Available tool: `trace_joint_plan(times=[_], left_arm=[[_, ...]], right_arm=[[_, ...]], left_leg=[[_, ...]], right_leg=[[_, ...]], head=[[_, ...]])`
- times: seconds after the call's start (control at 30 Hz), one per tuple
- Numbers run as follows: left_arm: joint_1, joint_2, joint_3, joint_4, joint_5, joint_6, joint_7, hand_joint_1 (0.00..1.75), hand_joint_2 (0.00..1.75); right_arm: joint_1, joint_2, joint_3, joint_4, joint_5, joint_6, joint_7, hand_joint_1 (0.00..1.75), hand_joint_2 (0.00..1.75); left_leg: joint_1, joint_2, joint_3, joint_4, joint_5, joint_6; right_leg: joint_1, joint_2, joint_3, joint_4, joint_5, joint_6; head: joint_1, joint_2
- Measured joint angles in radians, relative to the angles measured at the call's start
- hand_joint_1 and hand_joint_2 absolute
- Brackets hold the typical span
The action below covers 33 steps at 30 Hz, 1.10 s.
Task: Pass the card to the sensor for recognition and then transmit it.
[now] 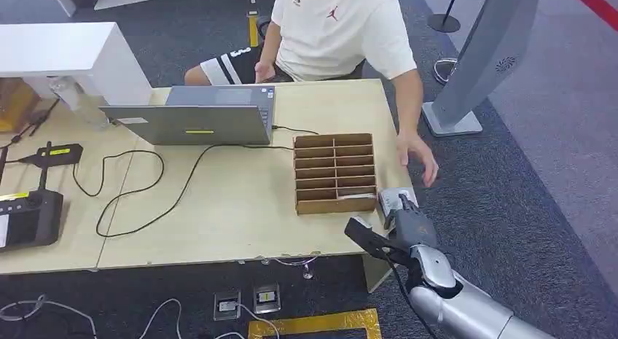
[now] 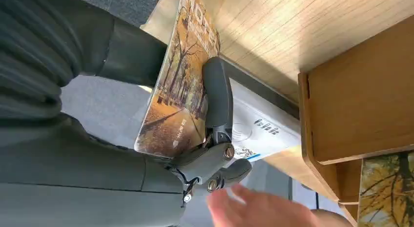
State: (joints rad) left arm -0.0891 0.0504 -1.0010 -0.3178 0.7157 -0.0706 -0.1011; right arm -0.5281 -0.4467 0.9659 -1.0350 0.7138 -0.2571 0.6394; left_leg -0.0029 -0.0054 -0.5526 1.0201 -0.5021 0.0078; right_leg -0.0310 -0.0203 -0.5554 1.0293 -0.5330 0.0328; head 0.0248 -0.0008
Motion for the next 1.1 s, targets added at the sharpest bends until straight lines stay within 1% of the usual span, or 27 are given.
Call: trace_joint_plan(times=[0.1,0.2,0.33,0.5,0.63,0.77,0.8,0.93,1.1], left_arm=[[0.000,0.000,0.000,0.000,-0.002,0.000,0.000,0.00,1.75],[0.000,0.000,0.000,0.000,-0.008,0.000,0.000,0.00,1.75],[0.001,0.000,0.000,0.000,-0.022,0.000,0.000,0.00,1.75],[0.002,0.000,0.000,0.000,-0.038,0.000,0.000,0.00,1.75],[0.002,0.000,0.000,0.000,-0.053,0.000,0.000,0.00,1.75],[0.001,0.000,0.000,0.000,-0.056,0.000,0.011,0.00,1.75],[0.001,0.000,0.000,0.000,-0.055,0.000,0.015,0.00,1.75],[-0.001,0.000,0.000,0.000,-0.052,0.000,0.019,0.00,1.75],[-0.002,-0.002,0.000,0.000,-0.055,0.000,0.018,0.00,1.75]], right_arm=[[-0.010,-0.001,0.000,0.004,-0.013,-0.023,0.001,1.75,1.75],[-0.020,-0.008,-0.008,0.001,-0.052,-0.096,0.003,1.75,1.75],[-0.033,-0.037,-0.033,-0.038,-0.055,-0.158,0.003,1.75,1.75],[-0.033,-0.067,-0.107,-0.108,-0.014,-0.177,0.003,1.75,1.75],[-0.020,-0.086,-0.181,-0.168,0.037,-0.166,0.003,1.75,1.75],[0.009,-0.103,-0.269,-0.223,0.078,-0.096,0.003,1.75,1.75],[0.016,-0.106,-0.282,-0.230,0.082,-0.089,0.003,1.75,1.75],[0.047,-0.106,-0.309,-0.232,0.076,-0.076,0.003,1.75,1.75],[0.060,-0.106,-0.308,-0.227,0.070,-0.060,0.003,1.75,1.75]], left_leg=[[0.000,0.000,0.000,0.000,0.000,0.000],[0.000,0.000,0.000,0.000,0.000,0.000],[0.000,0.000,0.000,0.000,0.000,0.000],[0.000,0.000,0.000,0.000,0.000,0.000],[0.000,0.000,0.001,0.000,0.000,0.000],[0.000,0.000,0.001,0.000,0.000,0.000],[0.000,0.000,0.001,0.000,0.000,0.000],[0.000,0.000,0.000,0.000,0.000,0.000],[0.000,0.000,0.000,0.000,0.000,0.000]], right_leg=[[0.000,0.000,0.000,0.000,0.000,0.000],[0.000,0.000,0.000,0.000,0.000,0.000],[0.000,0.000,0.000,0.000,0.000,0.000],[0.000,0.000,0.000,0.000,0.000,0.000],[0.000,0.000,0.000,0.000,0.000,0.000],[0.000,0.000,0.000,0.000,0.000,0.000],[0.000,0.000,0.000,0.000,0.000,0.000],[0.000,0.000,0.000,0.000,0.000,0.000],[0.000,0.000,0.000,0.000,0.000,0.000]], head=[[0.000,0.000],[0.000,0.000],[0.000,0.000],[0.000,0.000],[0.000,0.000],[0.000,0.000],[0.000,0.000],[0.000,0.000],[0.000,0.000]])
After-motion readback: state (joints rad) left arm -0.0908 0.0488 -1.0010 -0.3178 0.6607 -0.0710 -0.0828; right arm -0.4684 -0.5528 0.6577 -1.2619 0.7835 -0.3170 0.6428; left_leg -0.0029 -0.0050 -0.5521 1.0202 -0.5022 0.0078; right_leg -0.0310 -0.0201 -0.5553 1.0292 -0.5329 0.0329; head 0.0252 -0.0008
